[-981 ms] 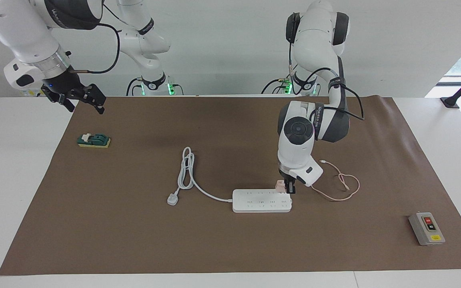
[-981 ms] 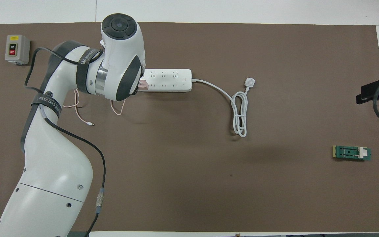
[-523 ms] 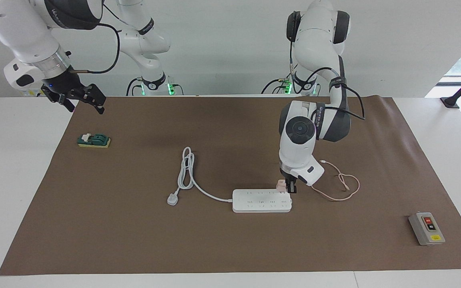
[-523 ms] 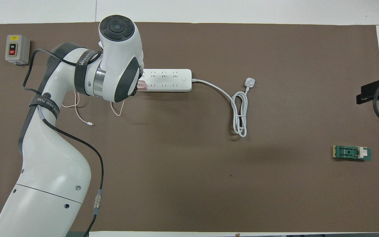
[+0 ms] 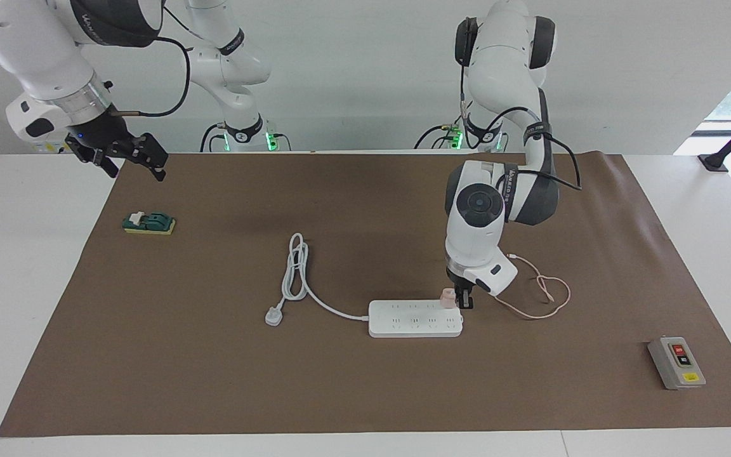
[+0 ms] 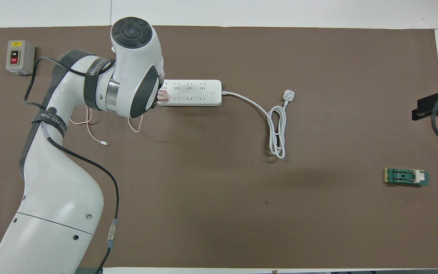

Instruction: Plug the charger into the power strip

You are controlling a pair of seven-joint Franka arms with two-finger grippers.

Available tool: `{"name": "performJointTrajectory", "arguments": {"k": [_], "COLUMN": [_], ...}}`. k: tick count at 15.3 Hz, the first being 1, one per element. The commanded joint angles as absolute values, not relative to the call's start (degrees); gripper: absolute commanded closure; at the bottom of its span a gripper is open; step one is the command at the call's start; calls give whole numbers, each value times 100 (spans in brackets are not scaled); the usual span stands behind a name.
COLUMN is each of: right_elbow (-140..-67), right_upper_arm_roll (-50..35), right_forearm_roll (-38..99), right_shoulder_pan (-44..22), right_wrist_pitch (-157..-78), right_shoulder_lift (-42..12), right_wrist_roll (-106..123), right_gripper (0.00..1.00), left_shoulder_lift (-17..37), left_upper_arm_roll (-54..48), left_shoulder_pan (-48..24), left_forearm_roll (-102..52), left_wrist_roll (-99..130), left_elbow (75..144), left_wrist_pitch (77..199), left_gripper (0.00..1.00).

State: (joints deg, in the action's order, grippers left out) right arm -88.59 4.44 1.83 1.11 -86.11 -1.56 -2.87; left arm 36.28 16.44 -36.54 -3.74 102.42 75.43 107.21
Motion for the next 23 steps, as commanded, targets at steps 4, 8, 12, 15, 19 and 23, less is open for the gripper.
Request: {"name": "performJointTrajectory", "arguments": {"k": [4,8,12,15,19,23], "right_elbow": [-8912,-8903,-8912,-8912,-8912,-8912], "right_upper_arm_roll": [369,378,378,369,378,369], "right_forearm_roll": [70,70,70,70,70,70], "right_shoulder_pan": [167,158,167,167,167,167], "right_wrist_pitch": [-8631,-8631,-8631,-8631,-8631,-8631], "right_shoulder_lift": [-88,-88,-88,-88,-88,-88], "right_wrist_roll": [-352,-351,-351,-343,-343,-351], "right_gripper": [0,0,0,0,0,0], "left_shoulder_lift": [3411,3375,3366,3366,3375,3349], "left_upper_arm_roll": [1705,1696,1696,1696,1696,1705], "left_shoulder_pan": [-3726,-3753,-3779,-3806,-3858,-3911], "left_forearm_roll": [-378,-378,-378,-378,-378,-378], "left_wrist_roll": [10160,10160,10160,10160,10169,10160], "left_elbow": [7979,8024,8086,8147,8332,8542], "left_wrist_pitch": [10854,10837,10881,10942,11179,11390], "left_gripper": [100,100,100,100,100,100]}}
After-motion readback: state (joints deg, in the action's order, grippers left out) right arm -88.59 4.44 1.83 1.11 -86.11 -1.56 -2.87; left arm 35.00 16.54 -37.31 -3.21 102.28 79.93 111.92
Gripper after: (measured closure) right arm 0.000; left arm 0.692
